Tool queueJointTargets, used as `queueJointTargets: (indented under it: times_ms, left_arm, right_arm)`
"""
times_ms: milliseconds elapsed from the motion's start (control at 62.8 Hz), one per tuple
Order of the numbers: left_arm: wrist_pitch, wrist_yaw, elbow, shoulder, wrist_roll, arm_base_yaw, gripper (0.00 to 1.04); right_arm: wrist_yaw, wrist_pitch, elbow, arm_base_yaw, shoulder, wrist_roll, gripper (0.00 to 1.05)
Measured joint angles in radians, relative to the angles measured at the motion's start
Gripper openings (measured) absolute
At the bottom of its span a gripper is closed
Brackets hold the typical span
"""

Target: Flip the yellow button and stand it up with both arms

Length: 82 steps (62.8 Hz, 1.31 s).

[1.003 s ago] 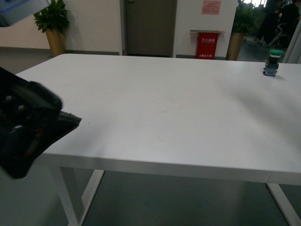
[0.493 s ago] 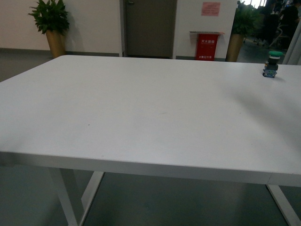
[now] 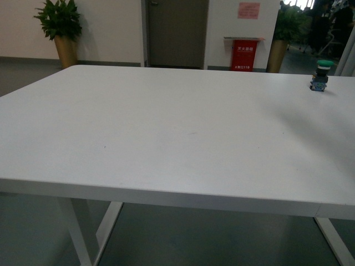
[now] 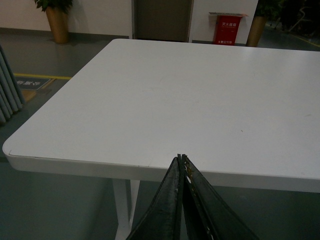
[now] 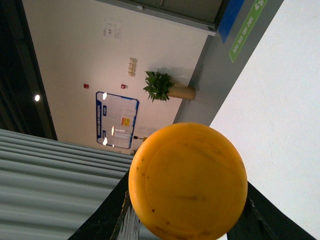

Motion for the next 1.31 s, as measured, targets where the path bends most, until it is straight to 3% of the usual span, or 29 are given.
queueJointTargets:
  times_ms: [1019, 1130, 1305]
  left_arm:
    - [-0.328, 0.0, -0.028, -0.39, 0.0, 0.0, 0.04]
    - [-0.496, 0.001, -0.027, -0.526, 0.0, 0.0, 0.04]
    - [-0.507, 0.0, -0.027, -0.561, 0.0, 0.0, 0.04]
  right_arm:
    - [-0.012, -0.019, 0.003, -0.008, -0.003, -0.016, 0.38]
    - [-0.011, -0.021, 0.003, -0.01, -0.007, -0.016, 0.38]
    - [-0.014, -0.021, 0.003, -0.013, -0.016, -0.018, 0.38]
